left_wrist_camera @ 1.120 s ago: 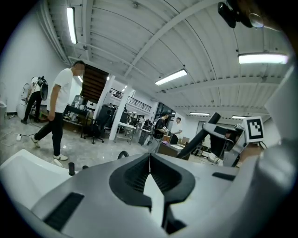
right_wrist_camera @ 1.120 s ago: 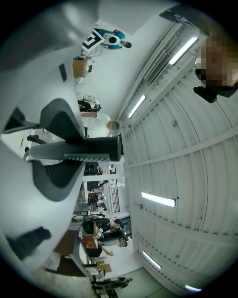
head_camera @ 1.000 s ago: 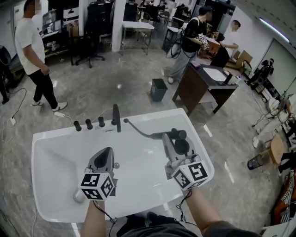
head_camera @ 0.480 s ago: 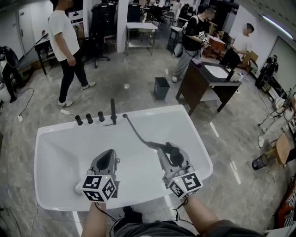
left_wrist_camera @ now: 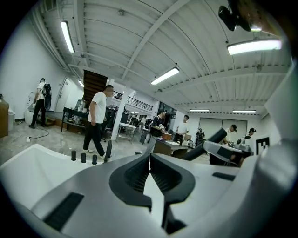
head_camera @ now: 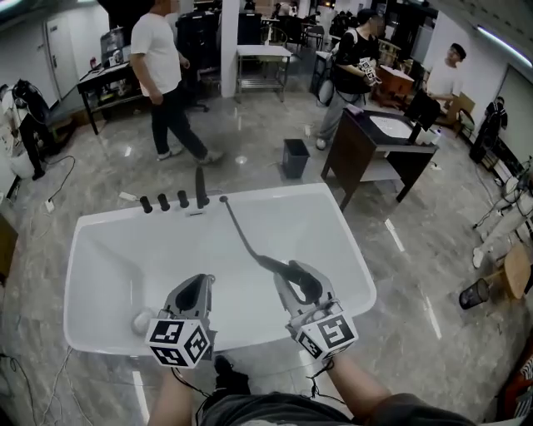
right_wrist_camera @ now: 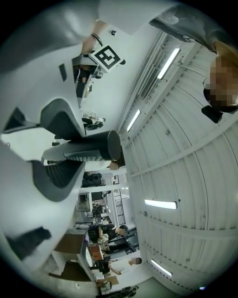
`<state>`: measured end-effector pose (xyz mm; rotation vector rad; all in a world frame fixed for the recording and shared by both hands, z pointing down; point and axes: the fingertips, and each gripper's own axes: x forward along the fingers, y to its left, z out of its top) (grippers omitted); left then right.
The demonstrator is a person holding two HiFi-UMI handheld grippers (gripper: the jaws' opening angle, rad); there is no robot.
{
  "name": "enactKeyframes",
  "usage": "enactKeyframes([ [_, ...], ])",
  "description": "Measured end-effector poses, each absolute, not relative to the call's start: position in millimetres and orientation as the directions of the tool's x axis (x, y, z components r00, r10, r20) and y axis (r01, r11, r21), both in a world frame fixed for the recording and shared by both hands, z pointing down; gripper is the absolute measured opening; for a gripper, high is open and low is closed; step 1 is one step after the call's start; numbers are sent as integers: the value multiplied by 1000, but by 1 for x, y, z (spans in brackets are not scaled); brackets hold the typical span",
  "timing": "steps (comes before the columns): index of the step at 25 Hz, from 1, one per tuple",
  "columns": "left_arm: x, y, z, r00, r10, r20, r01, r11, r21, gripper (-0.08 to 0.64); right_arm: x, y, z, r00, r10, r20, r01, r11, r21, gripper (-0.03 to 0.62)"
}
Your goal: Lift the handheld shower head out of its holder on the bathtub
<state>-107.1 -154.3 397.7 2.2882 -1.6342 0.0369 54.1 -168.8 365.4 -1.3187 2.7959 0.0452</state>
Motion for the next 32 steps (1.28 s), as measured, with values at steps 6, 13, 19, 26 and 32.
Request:
enactKeyframes([
  [6, -80, -112, 401, 328, -923, 202, -927, -274, 255, 15, 72, -130, 379, -651, -758, -34, -759, 651, 18, 140],
  [13, -53, -74, 406, 320, -923, 215, -930, -263, 257, 15, 92, -105, 401, -651, -758, 21, -759, 651, -21, 140],
  [19, -43, -54, 410, 309, -923, 231, -935, -250, 251, 15, 104, -102, 416, -625, -779, 45, -780, 623, -56, 140],
  [26, -35, -35, 411, 294, -927, 234, -940, -237, 245, 15, 111, -100, 424, -608, -791, 70, -794, 606, -57, 140],
  [32, -37, -24, 413, 275, -932, 238, -945, -217, 244, 15, 112, -95, 426, -605, -792, 76, -796, 602, -60, 140],
])
